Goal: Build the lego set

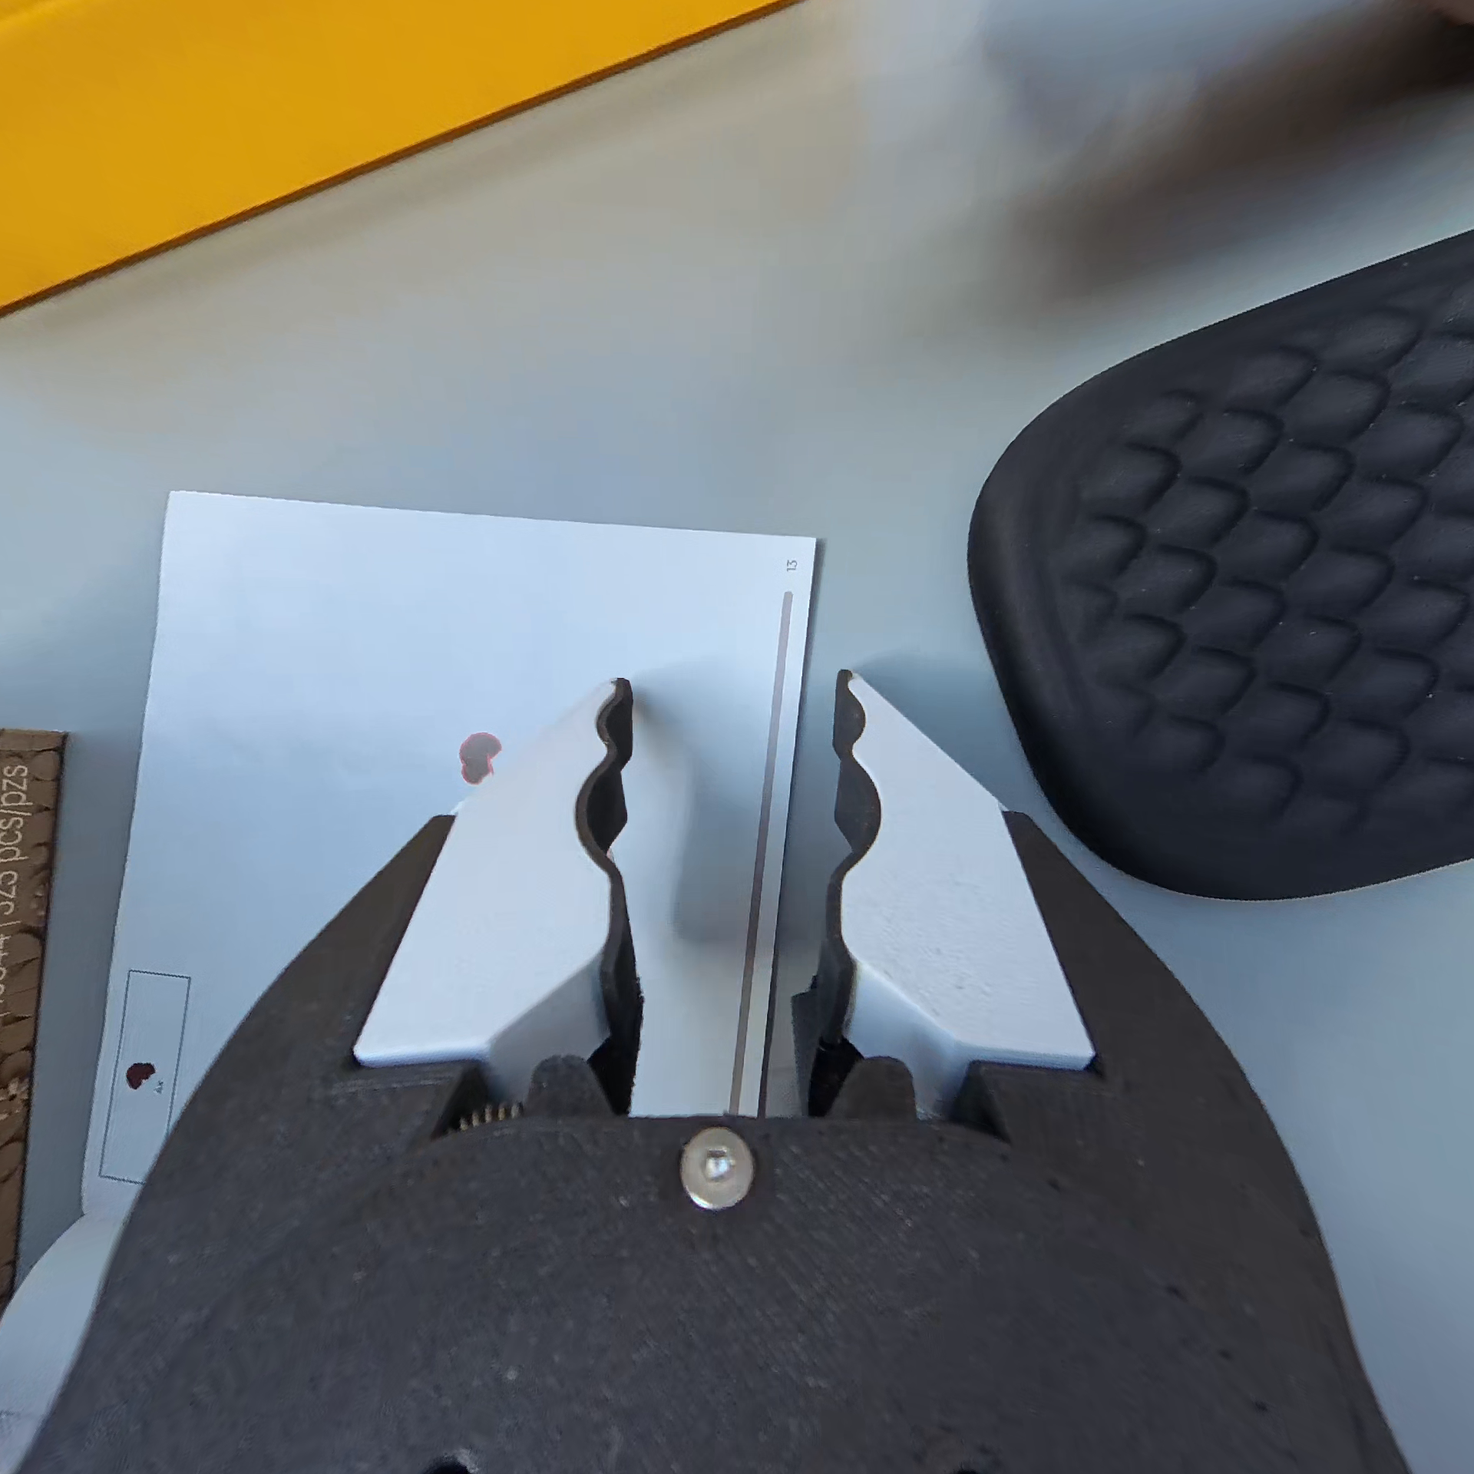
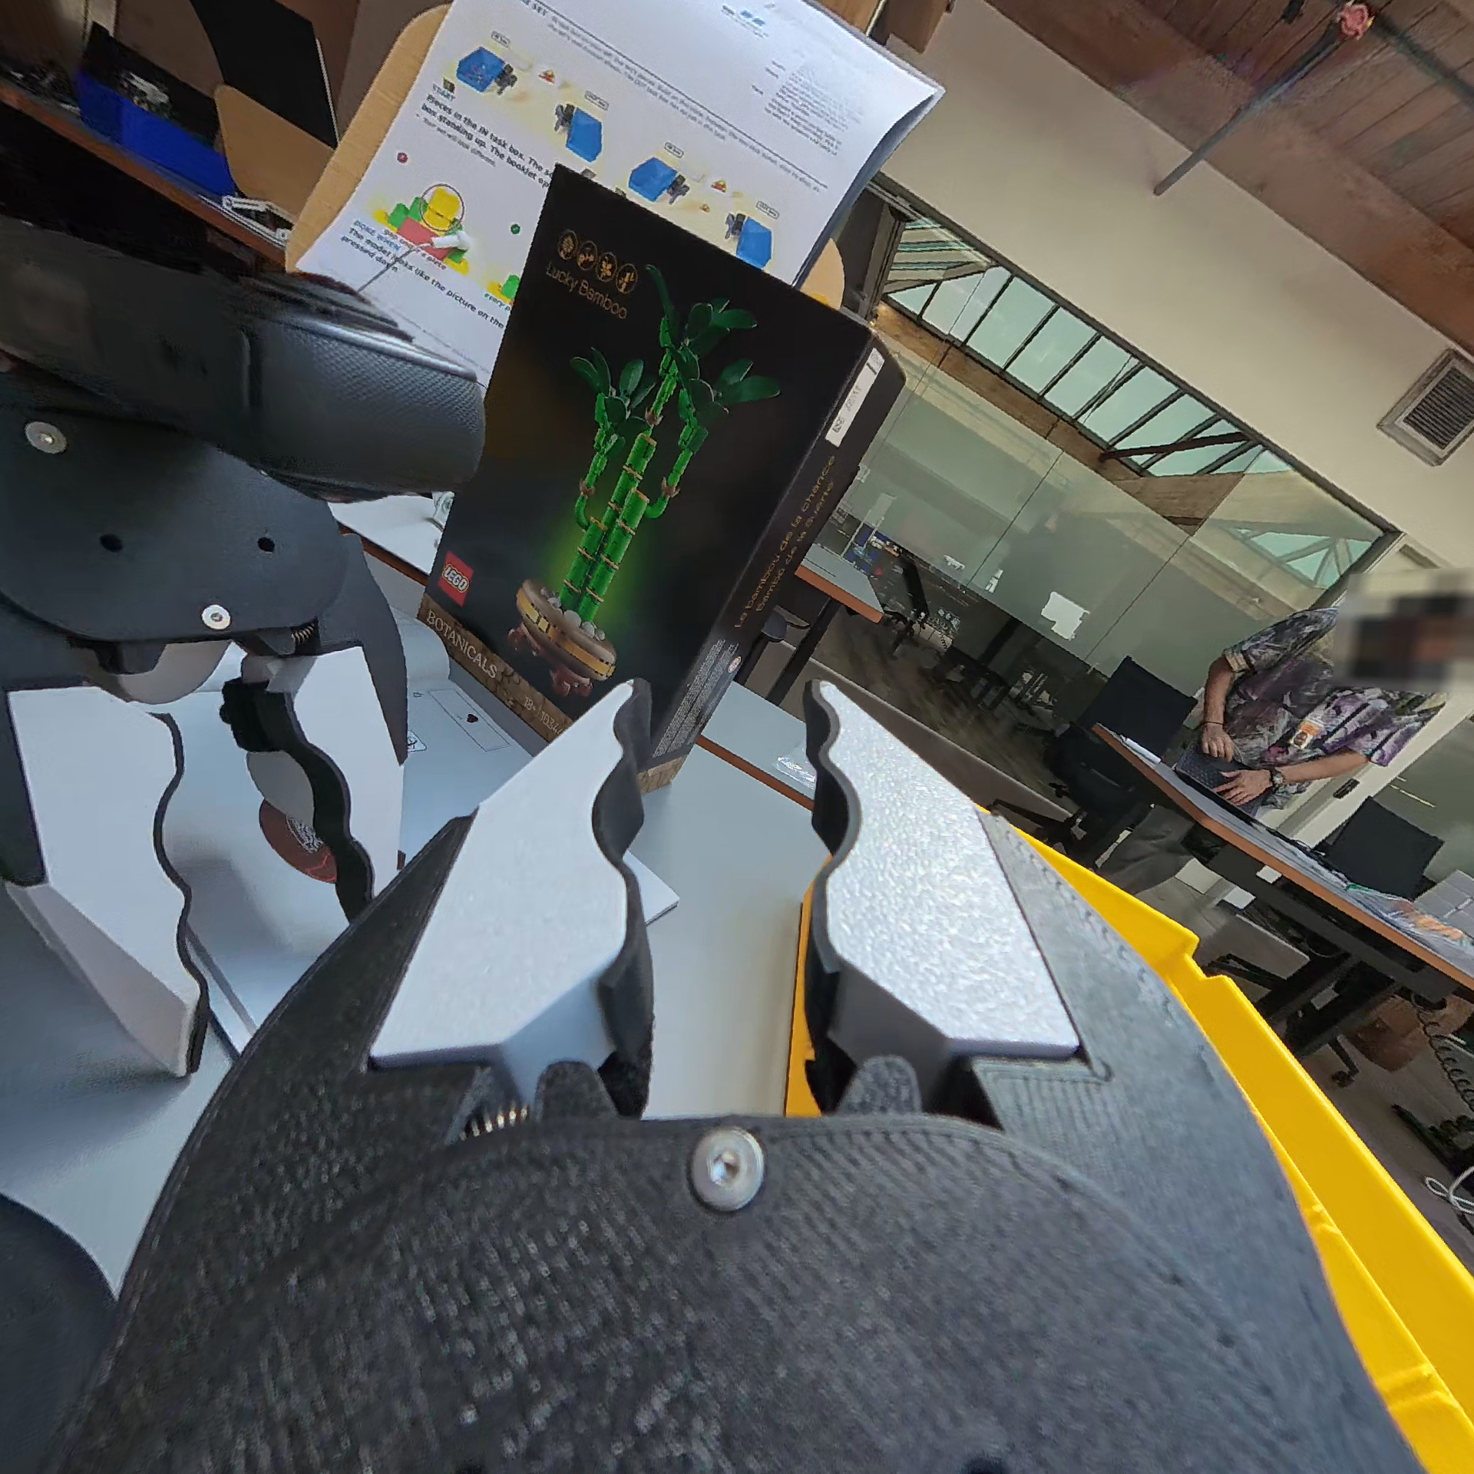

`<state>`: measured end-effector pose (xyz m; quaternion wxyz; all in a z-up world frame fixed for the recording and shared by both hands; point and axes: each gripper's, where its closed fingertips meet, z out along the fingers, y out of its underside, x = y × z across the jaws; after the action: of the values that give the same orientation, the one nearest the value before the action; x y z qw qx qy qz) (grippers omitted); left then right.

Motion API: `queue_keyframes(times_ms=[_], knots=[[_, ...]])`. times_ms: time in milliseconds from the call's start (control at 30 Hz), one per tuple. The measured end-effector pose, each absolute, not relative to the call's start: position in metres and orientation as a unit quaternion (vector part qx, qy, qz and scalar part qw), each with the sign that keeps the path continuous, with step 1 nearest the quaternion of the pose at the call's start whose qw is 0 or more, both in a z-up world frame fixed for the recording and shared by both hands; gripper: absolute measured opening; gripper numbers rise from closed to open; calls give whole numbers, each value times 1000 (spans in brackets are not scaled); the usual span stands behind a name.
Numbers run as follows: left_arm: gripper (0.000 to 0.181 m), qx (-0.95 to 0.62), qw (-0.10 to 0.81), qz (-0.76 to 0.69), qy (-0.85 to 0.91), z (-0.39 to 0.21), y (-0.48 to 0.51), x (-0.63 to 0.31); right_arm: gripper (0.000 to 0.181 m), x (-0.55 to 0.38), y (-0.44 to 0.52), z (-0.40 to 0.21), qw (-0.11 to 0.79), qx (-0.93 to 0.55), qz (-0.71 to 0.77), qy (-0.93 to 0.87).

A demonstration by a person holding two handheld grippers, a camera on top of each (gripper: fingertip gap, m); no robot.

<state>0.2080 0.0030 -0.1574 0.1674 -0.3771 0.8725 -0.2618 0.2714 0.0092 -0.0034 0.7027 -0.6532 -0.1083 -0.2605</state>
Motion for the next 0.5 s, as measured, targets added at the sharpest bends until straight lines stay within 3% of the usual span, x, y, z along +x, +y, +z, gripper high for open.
queue_keyframes(times_ms=[233, 500], knots=[[35, -400, 156, -290, 855, -158, 4, 209, 38, 269, 9, -3, 703, -657, -250, -110], [35, -422, 128, -319, 839, -155, 5, 209, 39, 285, 22, -34, 631, -727, -266, -61]])
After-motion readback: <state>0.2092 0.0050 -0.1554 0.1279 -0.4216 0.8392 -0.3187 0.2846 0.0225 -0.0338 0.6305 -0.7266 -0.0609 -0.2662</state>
